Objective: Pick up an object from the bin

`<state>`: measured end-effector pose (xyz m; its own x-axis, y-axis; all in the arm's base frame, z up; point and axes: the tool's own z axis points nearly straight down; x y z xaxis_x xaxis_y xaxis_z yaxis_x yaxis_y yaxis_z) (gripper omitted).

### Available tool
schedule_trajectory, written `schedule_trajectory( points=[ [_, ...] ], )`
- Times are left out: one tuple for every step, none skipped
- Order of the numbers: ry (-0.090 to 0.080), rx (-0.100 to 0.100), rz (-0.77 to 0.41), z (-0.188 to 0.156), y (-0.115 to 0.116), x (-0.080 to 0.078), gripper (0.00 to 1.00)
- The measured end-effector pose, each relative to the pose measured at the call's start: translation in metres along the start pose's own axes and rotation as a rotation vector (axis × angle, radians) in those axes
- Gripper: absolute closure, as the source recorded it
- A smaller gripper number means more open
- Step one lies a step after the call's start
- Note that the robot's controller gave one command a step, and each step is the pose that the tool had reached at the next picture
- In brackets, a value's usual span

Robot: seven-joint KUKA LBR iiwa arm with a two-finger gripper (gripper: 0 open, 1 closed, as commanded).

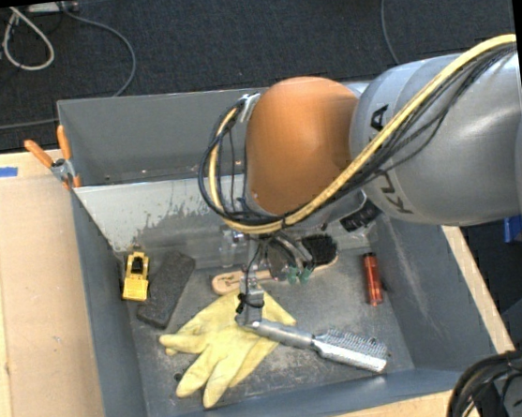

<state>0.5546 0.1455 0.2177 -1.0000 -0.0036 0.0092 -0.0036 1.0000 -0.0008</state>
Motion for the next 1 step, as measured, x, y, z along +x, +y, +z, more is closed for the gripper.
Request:
schedule_trajectory(
  points=[
    [-0.007, -0.001, 0.006, -0.0048, -0.0014, -0.0014, 0.0]
  ],
)
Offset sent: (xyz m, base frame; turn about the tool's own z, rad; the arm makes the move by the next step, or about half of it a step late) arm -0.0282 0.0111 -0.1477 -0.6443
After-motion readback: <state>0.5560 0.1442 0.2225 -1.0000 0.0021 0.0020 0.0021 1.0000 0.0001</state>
